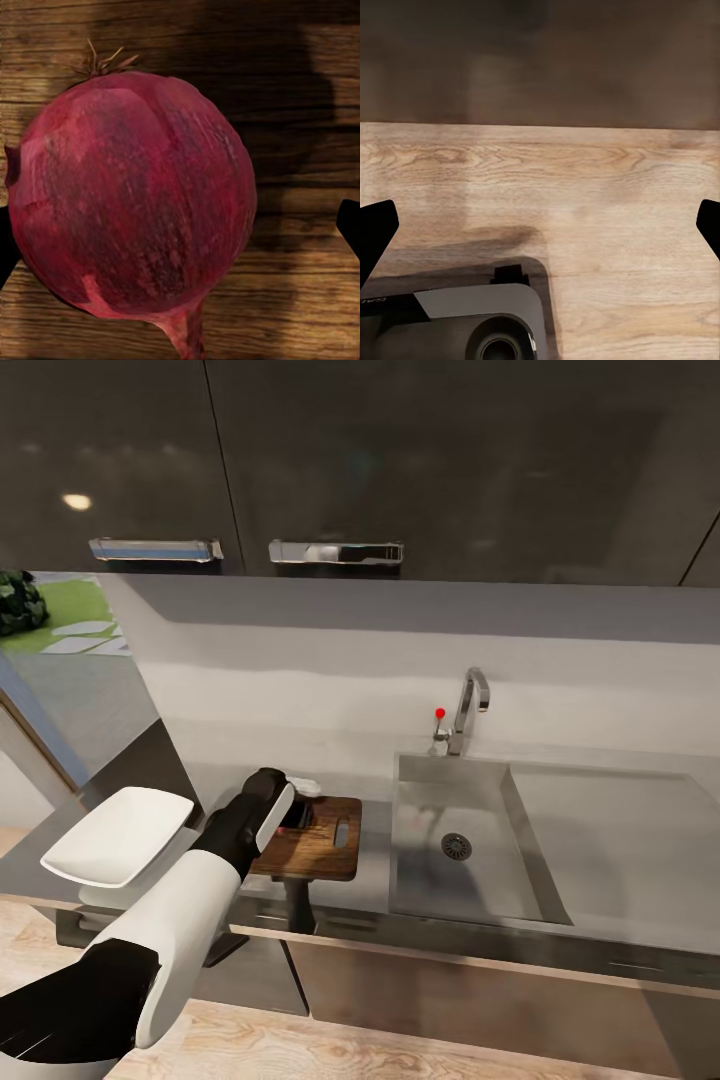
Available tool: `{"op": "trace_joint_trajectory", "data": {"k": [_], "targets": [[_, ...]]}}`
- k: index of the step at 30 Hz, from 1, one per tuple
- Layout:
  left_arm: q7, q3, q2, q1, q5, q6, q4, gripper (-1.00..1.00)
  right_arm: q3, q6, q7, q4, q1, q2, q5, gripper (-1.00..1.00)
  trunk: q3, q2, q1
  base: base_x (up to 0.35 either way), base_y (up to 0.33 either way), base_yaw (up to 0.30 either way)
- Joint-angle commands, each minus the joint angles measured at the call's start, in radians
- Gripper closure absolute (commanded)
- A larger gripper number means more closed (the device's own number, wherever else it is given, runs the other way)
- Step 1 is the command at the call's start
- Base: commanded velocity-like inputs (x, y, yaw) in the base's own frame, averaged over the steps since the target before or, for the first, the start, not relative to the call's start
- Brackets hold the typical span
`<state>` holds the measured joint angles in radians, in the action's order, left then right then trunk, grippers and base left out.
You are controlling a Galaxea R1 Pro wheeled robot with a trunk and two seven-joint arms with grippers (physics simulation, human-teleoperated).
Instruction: In the kitchen, take the Vidalia onion out of the sink, dice it on the chopping board with the paring knife, put the diced onion into the bowl on the countertop, then place both the paring knife and the chopping board into the sink.
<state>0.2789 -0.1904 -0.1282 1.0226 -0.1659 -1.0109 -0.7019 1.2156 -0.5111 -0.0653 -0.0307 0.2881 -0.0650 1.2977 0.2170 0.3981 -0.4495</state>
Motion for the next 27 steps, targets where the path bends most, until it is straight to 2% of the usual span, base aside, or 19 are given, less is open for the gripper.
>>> {"op": "trace_joint_trajectory", "data": {"k": [1,7,19,27], "targets": [[0.009,-0.003,0.001,0.001,-0.011,-0.003,-0.001,-1.0,0.008,-0.001,-0.007,-0.003,0.0,-0.001,0.005,-1.0,0.002,0.002,-0.001,0.0,0.0,0.0],[0.009,-0.002,0.001,0.001,-0.011,-0.003,-0.021,-1.0,0.008,-0.001,-0.007,-0.003,0.0,-0.001,0.005,-1.0,0.002,0.002,-0.001,0.0,0.0,0.0],[0.012,-0.001,0.006,0.001,-0.009,-0.008,-0.223,-1.0,0.008,-0.001,-0.007,-0.003,0.0,-0.001,0.005,-1.0,0.002,0.002,-0.001,0.0,0.0,0.0],[0.013,0.0,0.009,0.001,-0.006,-0.008,-0.253,-1.0,0.008,-0.001,-0.007,-0.003,0.0,-0.001,0.005,-1.0,0.002,0.002,-0.001,-0.001,0.0,0.0]]}}
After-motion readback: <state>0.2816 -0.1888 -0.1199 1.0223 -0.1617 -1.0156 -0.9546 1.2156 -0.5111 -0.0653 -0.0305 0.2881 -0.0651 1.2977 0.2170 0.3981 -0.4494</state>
